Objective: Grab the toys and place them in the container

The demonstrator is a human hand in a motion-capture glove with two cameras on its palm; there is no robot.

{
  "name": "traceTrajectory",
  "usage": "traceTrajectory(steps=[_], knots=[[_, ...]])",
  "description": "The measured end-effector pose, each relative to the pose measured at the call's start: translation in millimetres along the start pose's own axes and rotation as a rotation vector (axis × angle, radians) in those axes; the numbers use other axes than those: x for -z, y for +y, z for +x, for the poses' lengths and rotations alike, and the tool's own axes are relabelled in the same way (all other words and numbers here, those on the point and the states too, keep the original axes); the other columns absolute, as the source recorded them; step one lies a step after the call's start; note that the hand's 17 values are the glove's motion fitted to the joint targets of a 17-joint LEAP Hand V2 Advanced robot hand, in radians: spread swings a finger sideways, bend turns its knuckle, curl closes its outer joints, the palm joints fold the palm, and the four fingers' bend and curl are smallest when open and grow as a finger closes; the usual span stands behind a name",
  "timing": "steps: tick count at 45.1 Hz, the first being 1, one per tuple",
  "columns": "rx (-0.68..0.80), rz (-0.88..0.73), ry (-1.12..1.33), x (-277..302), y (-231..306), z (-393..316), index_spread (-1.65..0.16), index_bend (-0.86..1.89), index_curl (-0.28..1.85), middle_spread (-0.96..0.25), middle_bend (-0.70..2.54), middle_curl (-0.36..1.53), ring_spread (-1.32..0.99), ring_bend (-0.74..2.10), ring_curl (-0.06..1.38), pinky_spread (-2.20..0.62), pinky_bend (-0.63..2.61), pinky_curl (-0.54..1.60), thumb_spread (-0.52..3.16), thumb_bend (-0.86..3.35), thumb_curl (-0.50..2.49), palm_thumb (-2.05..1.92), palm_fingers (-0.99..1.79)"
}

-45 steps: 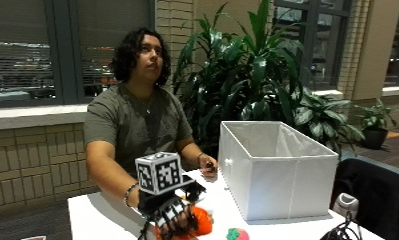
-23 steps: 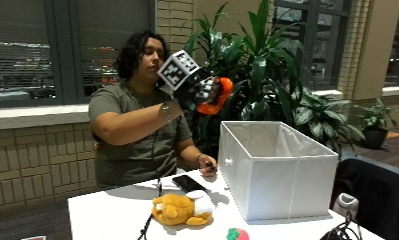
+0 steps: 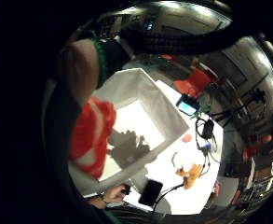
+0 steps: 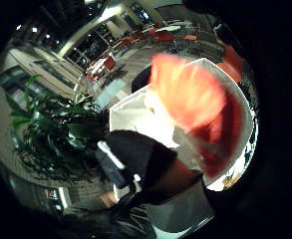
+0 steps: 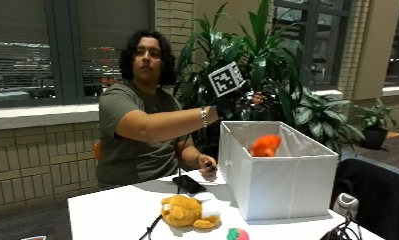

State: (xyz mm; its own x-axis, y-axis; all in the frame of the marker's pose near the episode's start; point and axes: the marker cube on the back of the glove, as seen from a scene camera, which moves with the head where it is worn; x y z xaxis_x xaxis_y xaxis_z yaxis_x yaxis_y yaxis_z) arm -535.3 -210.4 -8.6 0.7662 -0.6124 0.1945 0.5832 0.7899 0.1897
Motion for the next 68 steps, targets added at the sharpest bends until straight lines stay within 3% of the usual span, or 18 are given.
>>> traceTrajectory(steps=[6,13,24,29,32,37,40,45,49,54,63,68], knots=[[-0.124,-0.020,0.087,1.0,43.5,71.8,-0.28,0.37,0.16,-0.30,0.62,0.70,-0.31,0.95,0.45,-0.11,0.95,0.47,1.11,-0.10,0.15,-0.15,0.05],[-0.331,-0.159,0.108,-30.2,118.8,172.1,-0.29,0.34,0.19,-0.26,0.53,0.65,-0.31,0.98,0.42,-0.09,0.96,0.43,1.04,-0.10,0.15,-0.15,0.18],[-0.560,-0.500,0.114,-115.8,227.3,264.3,-0.31,0.36,0.25,-0.23,0.51,0.63,-0.31,0.93,0.42,-0.08,0.91,0.41,1.03,-0.09,0.15,-0.13,0.20],[-0.583,-0.449,0.131,-136.2,244.7,273.1,-0.32,0.31,0.28,-0.20,0.43,0.60,-0.29,0.80,0.40,-0.05,0.99,0.43,1.02,-0.09,0.16,-0.12,0.00],[-0.585,-0.411,0.141,-144.2,242.6,279.9,-0.31,0.25,0.26,-0.24,0.67,0.66,-0.31,0.85,0.39,-0.04,0.87,0.38,1.02,-0.07,0.16,-0.09,0.24],[-0.511,-0.291,0.210,-155.0,237.5,275.7,-0.31,0.19,0.25,-0.27,0.70,0.66,-0.35,1.00,0.40,-0.10,0.84,0.35,1.04,-0.04,0.18,-0.05,0.44],[-0.441,-0.211,0.268,-155.5,232.9,272.9,-0.30,0.10,0.21,-0.29,0.71,0.67,-0.38,1.15,0.43,-0.25,1.00,0.36,1.14,0.00,0.19,0.01,0.79],[-0.351,-0.126,0.300,-142.0,225.9,266.9,-0.29,0.12,0.19,-0.33,0.80,0.73,-0.39,1.31,0.50,-0.33,1.14,0.42,1.33,0.06,0.21,0.08,1.10],[-0.362,-0.064,0.217,-110.9,219.3,259.5,-0.29,0.18,0.22,-0.35,0.90,0.80,-0.38,1.40,0.56,-0.36,1.17,0.47,1.46,0.11,0.24,0.15,1.17],[-0.363,0.074,-0.059,-32.8,189.0,224.2,-0.28,0.23,0.26,-0.37,0.98,0.85,-0.36,1.46,0.59,-0.39,1.18,0.50,1.54,0.14,0.27,0.19,1.19],[-0.012,0.279,-0.334,111.7,100.3,112.4,-0.27,0.31,0.32,-0.38,1.03,0.91,-0.34,1.50,0.61,-0.42,1.19,0.52,1.59,0.17,0.30,0.21,1.16],[0.146,0.336,-0.337,146.6,66.6,31.3,-0.27,0.35,0.35,-0.38,1.04,0.93,-0.34,1.50,0.61,-0.42,1.19,0.52,1.58,0.16,0.31,0.19,1.16]])
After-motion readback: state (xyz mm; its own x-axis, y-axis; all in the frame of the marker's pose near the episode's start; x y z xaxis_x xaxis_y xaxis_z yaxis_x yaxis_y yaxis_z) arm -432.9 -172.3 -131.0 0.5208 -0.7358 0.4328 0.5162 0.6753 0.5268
